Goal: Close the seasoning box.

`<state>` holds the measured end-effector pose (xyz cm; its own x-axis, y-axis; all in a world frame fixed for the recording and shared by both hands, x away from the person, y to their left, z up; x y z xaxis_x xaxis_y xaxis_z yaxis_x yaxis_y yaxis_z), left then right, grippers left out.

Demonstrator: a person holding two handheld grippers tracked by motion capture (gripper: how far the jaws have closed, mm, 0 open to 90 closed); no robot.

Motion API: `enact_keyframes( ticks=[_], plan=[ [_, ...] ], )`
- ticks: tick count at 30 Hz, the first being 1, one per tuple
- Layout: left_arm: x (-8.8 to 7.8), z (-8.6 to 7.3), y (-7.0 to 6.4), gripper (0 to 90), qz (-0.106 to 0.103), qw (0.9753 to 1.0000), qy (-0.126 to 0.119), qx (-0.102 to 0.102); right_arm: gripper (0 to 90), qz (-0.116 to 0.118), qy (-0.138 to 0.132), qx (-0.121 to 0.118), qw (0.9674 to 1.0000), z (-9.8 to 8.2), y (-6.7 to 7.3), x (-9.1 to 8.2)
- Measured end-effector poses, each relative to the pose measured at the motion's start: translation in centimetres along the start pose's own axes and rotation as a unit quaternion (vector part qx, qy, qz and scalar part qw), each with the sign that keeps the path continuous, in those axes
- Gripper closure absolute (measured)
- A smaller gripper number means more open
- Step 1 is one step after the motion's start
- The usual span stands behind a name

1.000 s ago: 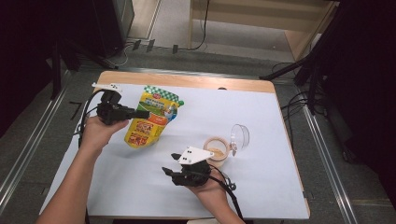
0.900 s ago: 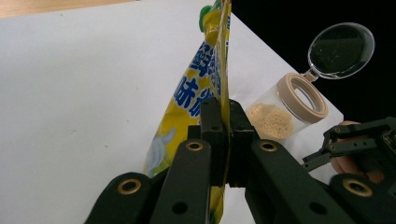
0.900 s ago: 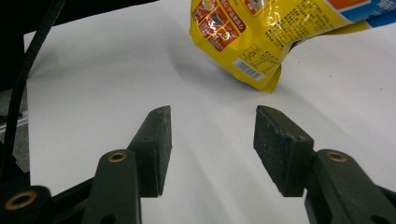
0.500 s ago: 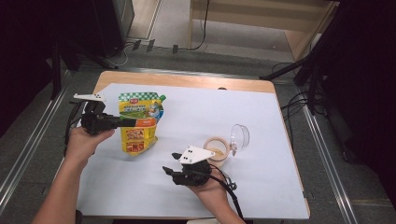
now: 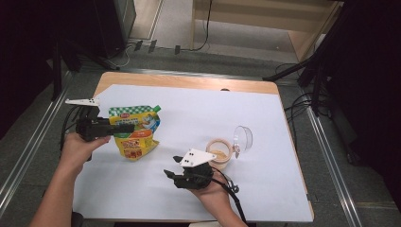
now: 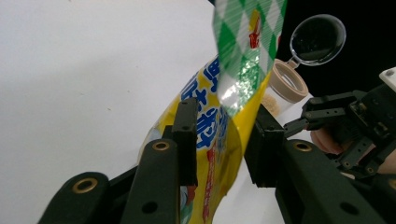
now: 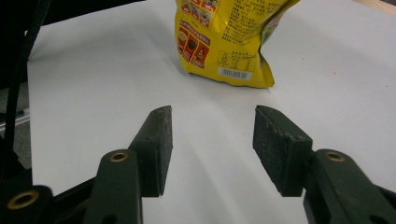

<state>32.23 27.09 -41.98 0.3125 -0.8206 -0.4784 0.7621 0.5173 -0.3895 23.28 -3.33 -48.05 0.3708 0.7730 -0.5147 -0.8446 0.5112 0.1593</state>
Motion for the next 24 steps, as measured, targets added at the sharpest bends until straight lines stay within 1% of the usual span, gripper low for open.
enact_keyframes(
  ticks=[2,4,6,9,12,14,16,18,21,24],
  plan=[
    [-0.1,0.1,-0.1,68.0,-0.001,1.0,0.001,-0.001,50.2,0.004,0.0,-0.001,1.0,0.0,0.0,0.0],
    [-0.1,0.3,-0.3,67.0,-0.002,1.0,0.003,0.003,50.3,0.005,0.0,0.0,1.0,0.0,0.1,0.0],
    [-0.2,0.5,-0.5,65.5,0.002,0.9999,0.003,0.009,50.5,0.005,0.0,0.001,1.0,0.0,0.0,0.0],
    [-0.5,0.9,-0.9,63.7,0.003,0.9999,0.005,0.01,50.9,0.003,-0.002,0.001,1.0,0.1,-0.1,-0.1],
    [-0.8,1.4,-1.4,60.1,0.005,0.9998,0.005,0.018,52.0,0.005,-0.002,0.004,1.0,0.2,-0.3,-0.4],
    [-1.1,1.9,-1.8,58.7,0.012,0.9996,0.006,0.025,52.7,0.005,-0.002,0.006,1.0,0.3,-0.3,-0.5],
    [-1.4,2.3,-2.1,57.3,0.014,0.9996,0.0,0.025,53.5,0.008,-0.003,0.008,0.9999,0.4,-0.3,-0.5],
    [-1.8,2.8,-2.4,55.3,0.02,0.9995,-0.003,0.025,54.0,0.009,0.0,0.009,0.9999,0.4,-0.3,-0.5],
    [-2.4,3.5,-2.7,54.6,0.034,0.9992,0.003,0.019,55.9,0.015,0.005,0.009,0.9998,0.5,-0.2,-0.6],
    [-2.9,4.2,-3.2,54.3,0.037,0.9991,0.003,0.019,57.5,0.016,0.011,0.01,0.9998,0.8,-0.2,-0.9]
  ],
)
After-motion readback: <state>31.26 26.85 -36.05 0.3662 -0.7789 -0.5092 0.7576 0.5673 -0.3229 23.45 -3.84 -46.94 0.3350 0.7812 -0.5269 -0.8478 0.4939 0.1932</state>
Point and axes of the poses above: each handheld gripper's, and its own axes: x roughly forward along the jaws, z roughly out of its top, y roughly to its left, the point moved 2 cm from there along x, roughly forward along the jaws, and after that the axes turned 6 degrees about x, right-handed, at the moved point
